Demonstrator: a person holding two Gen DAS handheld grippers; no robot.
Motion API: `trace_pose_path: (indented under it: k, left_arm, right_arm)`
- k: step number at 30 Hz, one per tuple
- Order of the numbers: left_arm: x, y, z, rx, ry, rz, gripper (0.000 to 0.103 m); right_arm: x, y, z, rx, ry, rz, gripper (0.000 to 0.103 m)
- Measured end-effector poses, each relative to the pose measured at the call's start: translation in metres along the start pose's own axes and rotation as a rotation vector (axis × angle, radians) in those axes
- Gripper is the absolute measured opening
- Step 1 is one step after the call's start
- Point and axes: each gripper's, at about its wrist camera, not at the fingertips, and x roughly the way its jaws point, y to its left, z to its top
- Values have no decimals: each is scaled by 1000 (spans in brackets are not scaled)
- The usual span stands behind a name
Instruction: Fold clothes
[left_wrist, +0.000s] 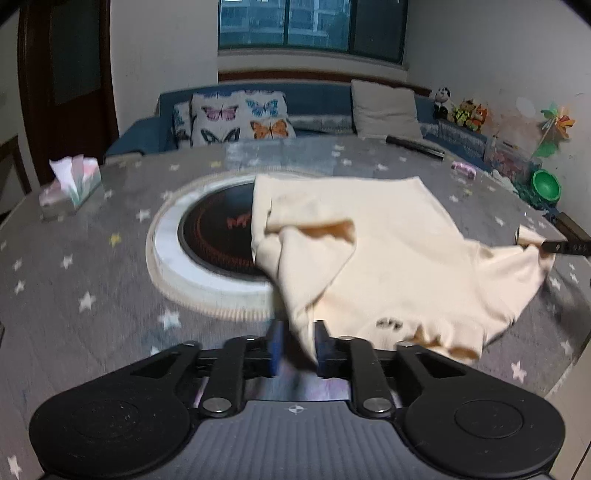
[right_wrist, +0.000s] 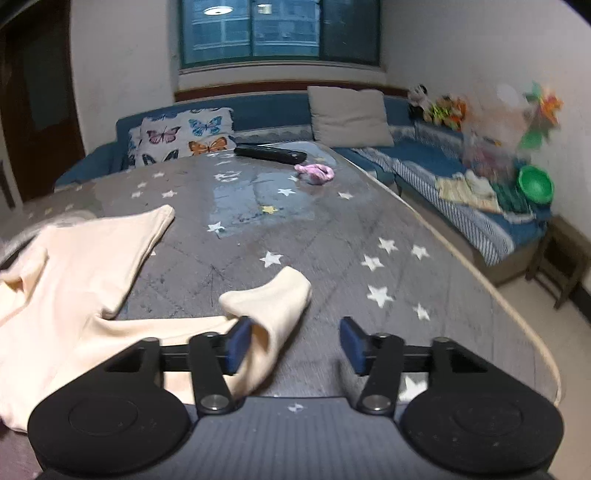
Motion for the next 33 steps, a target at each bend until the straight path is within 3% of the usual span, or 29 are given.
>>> trace_pose_path:
  k: [4, 7, 10, 15, 17, 20, 26, 33]
  left_arm:
    - [4, -5, 12, 14, -27, 7, 41]
    - [11, -10, 22, 40, -36, 7, 45]
    - [19, -17, 31, 71, -35, 1, 49]
    - [44, -27, 49, 85, -26, -23, 48]
    - [56, -29, 56, 92, -18, -12, 48]
    - [72, -24, 66, 32, 9, -33, 42]
    - [95, -3, 80, -186, 43, -125, 42]
    - [121, 9, 86, -366, 96, -139, 45]
  right_arm:
    - [16, 7, 0, -72, 17, -28, 62]
    - [24, 2, 2, -94, 1, -129, 66]
    - [22, -19, 6, 0, -23, -171, 74]
    - [16, -40, 10, 52, -50, -219, 74]
    - [16, -41, 10, 52, -50, -201, 74]
    - [14, -34, 8, 39, -52, -165, 75]
    - [11, -6, 6, -6, -52, -61, 75]
    - [10, 22, 11, -65, -63, 26, 76]
